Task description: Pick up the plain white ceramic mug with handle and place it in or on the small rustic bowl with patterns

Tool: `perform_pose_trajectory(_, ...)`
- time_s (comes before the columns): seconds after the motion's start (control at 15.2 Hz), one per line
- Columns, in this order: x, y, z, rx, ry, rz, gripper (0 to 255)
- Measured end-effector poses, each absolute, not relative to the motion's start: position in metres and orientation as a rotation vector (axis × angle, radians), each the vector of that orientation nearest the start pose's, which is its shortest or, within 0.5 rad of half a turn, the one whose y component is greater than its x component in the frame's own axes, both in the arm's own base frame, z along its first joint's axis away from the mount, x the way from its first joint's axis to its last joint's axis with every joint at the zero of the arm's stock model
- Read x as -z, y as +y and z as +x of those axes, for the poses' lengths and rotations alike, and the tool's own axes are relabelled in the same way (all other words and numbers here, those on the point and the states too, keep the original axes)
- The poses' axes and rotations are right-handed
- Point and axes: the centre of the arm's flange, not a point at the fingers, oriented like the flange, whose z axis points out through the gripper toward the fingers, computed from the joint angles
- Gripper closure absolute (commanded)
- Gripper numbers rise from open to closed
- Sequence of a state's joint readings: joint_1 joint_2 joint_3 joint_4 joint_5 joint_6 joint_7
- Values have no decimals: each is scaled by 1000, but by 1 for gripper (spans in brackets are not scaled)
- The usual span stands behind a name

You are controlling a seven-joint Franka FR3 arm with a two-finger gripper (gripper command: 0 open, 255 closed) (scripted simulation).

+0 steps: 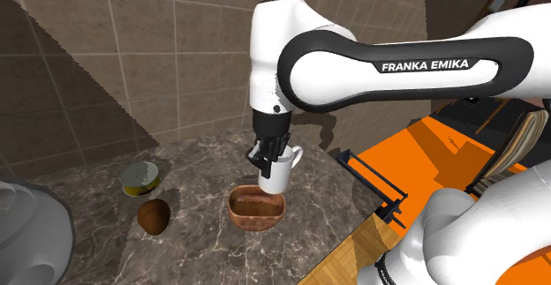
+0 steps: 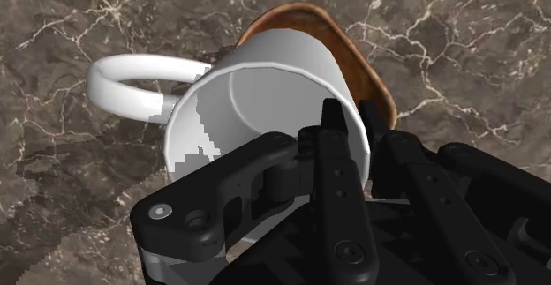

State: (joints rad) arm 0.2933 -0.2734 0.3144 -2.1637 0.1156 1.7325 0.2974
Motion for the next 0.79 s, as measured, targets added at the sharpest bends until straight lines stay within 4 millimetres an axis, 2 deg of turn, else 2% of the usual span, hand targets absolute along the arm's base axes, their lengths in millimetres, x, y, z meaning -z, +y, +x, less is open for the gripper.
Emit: perform_pose_trajectory(0.79, -431, 276, 365, -263, -418, -3150, 255)
